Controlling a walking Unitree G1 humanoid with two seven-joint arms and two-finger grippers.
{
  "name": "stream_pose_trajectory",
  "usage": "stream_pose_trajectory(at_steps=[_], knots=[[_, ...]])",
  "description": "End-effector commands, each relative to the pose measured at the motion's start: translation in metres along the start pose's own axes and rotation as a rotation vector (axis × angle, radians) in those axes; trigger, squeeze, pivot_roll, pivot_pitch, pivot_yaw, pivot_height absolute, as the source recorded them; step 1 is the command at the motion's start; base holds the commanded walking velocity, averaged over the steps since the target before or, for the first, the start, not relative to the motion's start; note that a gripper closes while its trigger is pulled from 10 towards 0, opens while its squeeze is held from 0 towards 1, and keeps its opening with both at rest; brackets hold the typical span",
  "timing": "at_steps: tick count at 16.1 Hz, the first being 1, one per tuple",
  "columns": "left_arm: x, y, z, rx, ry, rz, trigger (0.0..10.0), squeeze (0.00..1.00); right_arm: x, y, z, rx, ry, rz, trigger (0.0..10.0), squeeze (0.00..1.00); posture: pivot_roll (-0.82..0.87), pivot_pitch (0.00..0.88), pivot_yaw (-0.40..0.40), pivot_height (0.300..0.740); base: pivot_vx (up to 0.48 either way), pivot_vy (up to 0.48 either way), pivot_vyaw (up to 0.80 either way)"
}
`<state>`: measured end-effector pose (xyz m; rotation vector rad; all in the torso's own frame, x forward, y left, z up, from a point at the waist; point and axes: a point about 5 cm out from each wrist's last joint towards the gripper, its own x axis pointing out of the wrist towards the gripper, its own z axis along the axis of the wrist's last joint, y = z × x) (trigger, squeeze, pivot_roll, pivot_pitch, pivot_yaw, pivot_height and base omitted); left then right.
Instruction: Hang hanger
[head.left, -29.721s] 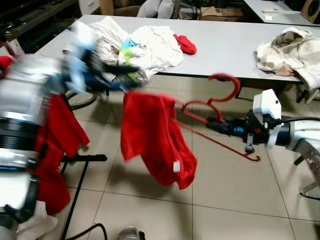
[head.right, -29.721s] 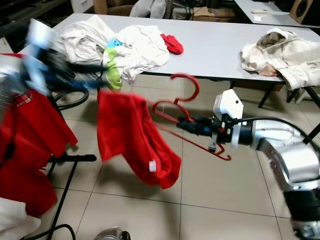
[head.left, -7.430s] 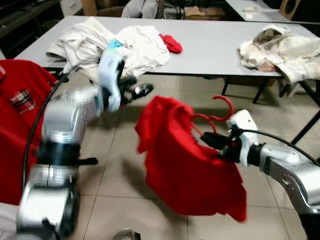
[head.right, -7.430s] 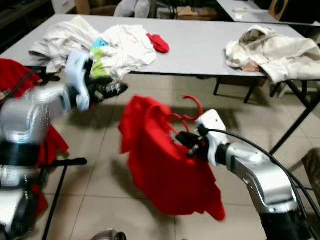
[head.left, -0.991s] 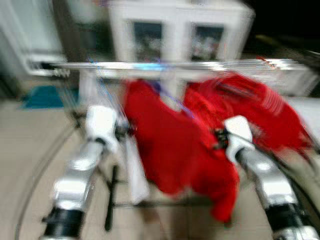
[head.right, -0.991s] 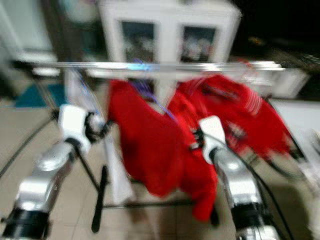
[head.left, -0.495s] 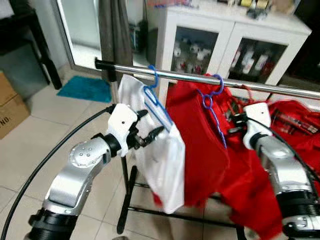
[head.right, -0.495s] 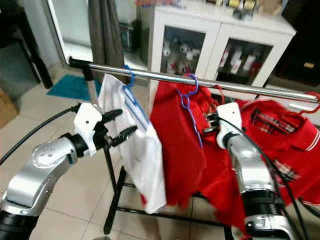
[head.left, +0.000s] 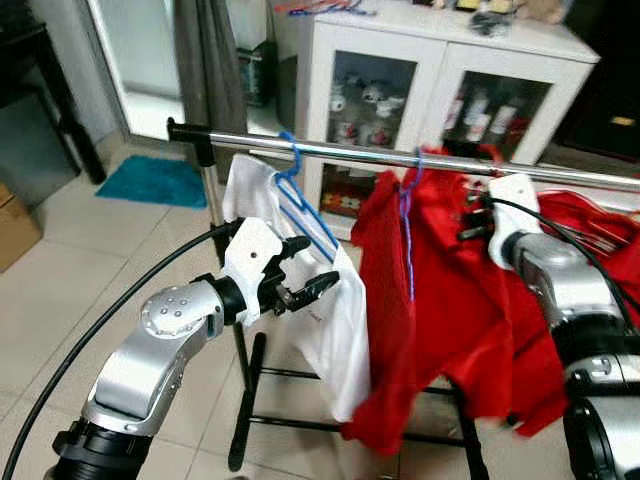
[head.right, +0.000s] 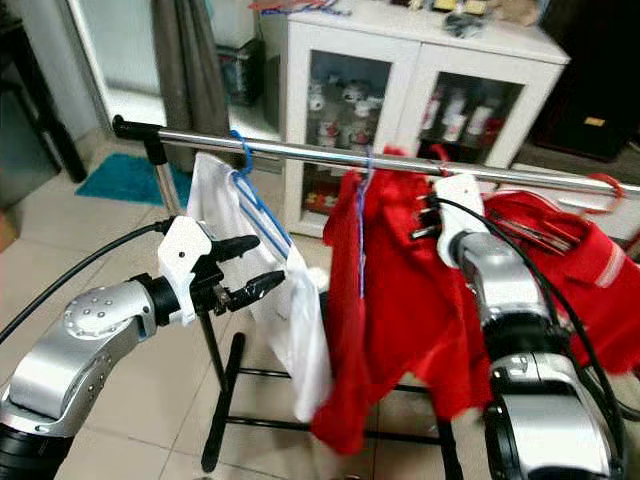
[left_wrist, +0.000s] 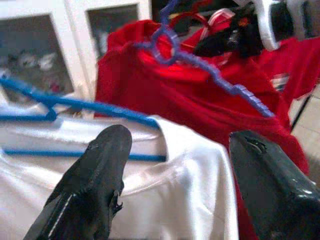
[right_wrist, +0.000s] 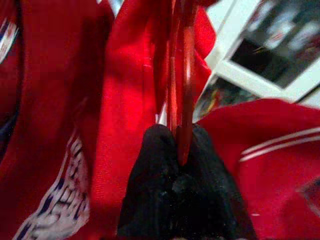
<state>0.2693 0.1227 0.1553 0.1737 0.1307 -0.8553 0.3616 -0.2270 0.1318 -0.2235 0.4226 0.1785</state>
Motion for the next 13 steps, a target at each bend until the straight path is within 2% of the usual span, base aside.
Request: stream_pose_trajectory(at_steps=[1, 2, 3, 4, 5, 6, 7, 8, 9, 10, 12, 13], knots=[[0.000, 0.005, -0.004, -0.019, 0.027, 0.056, 10.0, 0.00, -0.002, -0.004, -0.002, -0.007, 0.040, 0.007, 10.0, 0.00, 0.01, 0.000, -0.061, 0.740, 0.000, 0.000, 0.00], [-0.002, 0.012, -0.005, -0.060, -0.017, 0.136, 10.0, 0.00, -0.005, -0.001, -0.014, 0.019, 0.083, 0.052, 10.0, 0.70, 0.01, 0.000, -0.064, 0.740, 0.000, 0.000, 0.00], [-0.005, 0.020, -0.008, -0.091, -0.034, 0.226, 10.0, 0.00, -0.010, -0.002, -0.019, 0.033, 0.057, 0.066, 10.0, 1.00, 0.01, 0.000, -0.064, 0.740, 0.000, 0.000, 0.00], [-0.005, 0.024, -0.011, -0.108, -0.029, 0.283, 10.0, 0.00, -0.016, -0.005, -0.017, 0.032, -0.005, 0.062, 10.0, 1.00, 0.01, 0.000, -0.058, 0.740, 0.000, 0.000, 0.00], [-0.006, 0.029, -0.013, -0.117, -0.022, 0.341, 10.0, 0.00, -0.028, -0.010, -0.011, 0.109, -0.111, 0.070, 10.0, 1.00, 0.00, 0.000, -0.047, 0.740, 0.000, -0.311, 0.00], [-0.005, 0.033, -0.010, -0.147, -0.052, 0.393, 10.0, 0.00, -0.047, -0.014, -0.005, 0.167, -0.224, 0.064, 10.0, 1.00, 0.00, 0.000, -0.047, 0.740, 0.000, -0.480, 0.00], [-0.003, 0.034, -0.011, -0.161, -0.051, 0.405, 10.0, 0.00, -0.062, -0.014, -0.001, 0.250, -0.311, 0.067, 10.0, 1.00, -0.02, 0.000, -0.024, 0.740, 0.000, -0.480, 0.00], [-0.002, 0.034, -0.012, -0.171, -0.043, 0.409, 10.0, 0.00, -0.068, -0.013, -0.001, 0.268, -0.341, 0.070, 10.0, 1.00, -0.03, 0.000, -0.021, 0.740, 0.000, -0.480, 0.00], [0.000, 0.033, -0.013, -0.184, -0.038, 0.415, 10.0, 0.04, -0.076, -0.009, -0.008, 0.196, -0.326, 0.046, 10.0, 1.00, -0.03, 0.000, -0.015, 0.740, 0.000, -0.480, 0.00], [0.000, 0.032, -0.012, -0.167, -0.047, 0.420, 10.0, 0.03, -0.083, -0.004, -0.006, 0.111, -0.389, 0.078, 10.0, 1.00, -0.04, 0.000, -0.014, 0.740, 0.000, -0.480, 0.00], [0.000, 0.032, -0.012, -0.157, -0.045, 0.421, 10.0, 0.02, -0.089, -0.003, 0.004, 0.118, -0.465, 0.106, 10.0, 1.00, -0.04, 0.000, -0.019, 0.740, 0.000, -0.480, 0.00], [-0.001, 0.030, -0.011, -0.141, -0.047, 0.416, 10.0, 0.01, -0.094, 0.001, 0.009, 0.090, -0.488, 0.171, 10.0, 1.00, -0.03, 0.000, -0.027, 0.740, 0.000, -0.480, 0.00]])
